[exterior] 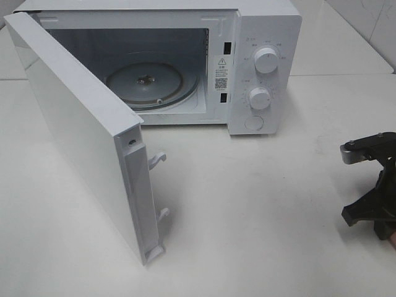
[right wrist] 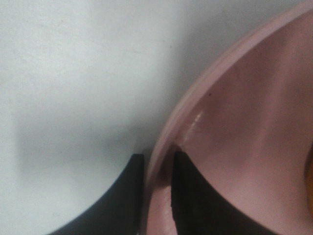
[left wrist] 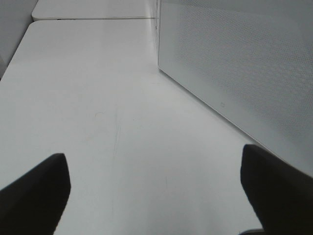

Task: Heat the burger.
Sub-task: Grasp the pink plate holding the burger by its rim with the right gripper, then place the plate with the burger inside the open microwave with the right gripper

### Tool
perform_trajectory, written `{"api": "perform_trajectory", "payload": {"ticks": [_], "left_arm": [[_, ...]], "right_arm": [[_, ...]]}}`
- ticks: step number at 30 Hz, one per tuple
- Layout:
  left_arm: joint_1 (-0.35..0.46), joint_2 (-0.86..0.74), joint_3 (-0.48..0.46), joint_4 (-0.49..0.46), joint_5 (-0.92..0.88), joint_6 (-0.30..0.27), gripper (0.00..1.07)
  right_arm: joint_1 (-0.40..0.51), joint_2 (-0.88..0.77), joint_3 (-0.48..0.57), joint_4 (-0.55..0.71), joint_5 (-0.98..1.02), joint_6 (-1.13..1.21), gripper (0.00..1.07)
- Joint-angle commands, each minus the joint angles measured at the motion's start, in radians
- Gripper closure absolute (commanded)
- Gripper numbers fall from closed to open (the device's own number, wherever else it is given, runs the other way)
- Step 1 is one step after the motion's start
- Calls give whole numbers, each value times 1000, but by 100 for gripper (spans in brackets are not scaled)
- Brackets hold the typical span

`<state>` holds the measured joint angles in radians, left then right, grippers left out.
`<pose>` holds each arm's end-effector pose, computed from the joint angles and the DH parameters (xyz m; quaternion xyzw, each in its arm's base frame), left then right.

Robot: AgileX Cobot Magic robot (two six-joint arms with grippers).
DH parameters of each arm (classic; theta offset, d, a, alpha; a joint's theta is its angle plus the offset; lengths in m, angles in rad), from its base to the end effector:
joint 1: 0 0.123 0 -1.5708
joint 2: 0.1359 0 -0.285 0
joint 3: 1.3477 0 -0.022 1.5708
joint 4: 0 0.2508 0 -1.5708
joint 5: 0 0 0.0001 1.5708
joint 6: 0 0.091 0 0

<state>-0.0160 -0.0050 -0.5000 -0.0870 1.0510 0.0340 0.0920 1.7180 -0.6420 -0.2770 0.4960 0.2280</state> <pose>-0.0055 -0.0068 0.2783 0.0228 0.8483 -0.0387 0.5277 0.2450 0.0107 0.1095 -0.0510 0.9953 -0.0632 0.0533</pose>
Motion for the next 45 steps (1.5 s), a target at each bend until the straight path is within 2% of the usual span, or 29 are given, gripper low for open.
{"api": "perform_trajectory", "payload": {"ticks": [1,8,16,25,28,37,45], "left_arm": [[-4,-25,1,-5,-15,0,20],[-4,-25,1,-5,-15,0,20],[-4,-25,1,-5,-15,1,20],[-4,-25,1,-5,-15,1,20],[-4,-25,1,-5,-15,1,20],[-4,-25,1,-5,-15,2,20],[-4,-25,1,-5,-15,2,20]], "right_arm": [[-6,24,11,-7,0,19,107],[-4,5,7,-9,32,35,107],[7,-32,6,-73,94,116,107],[111,-32,7,-213,140,265,107],[159,-32,7,-294,179,341,107],[229,-43,7,-348,247,389,107],[303,-126,7,-395,341,424,107]]}}
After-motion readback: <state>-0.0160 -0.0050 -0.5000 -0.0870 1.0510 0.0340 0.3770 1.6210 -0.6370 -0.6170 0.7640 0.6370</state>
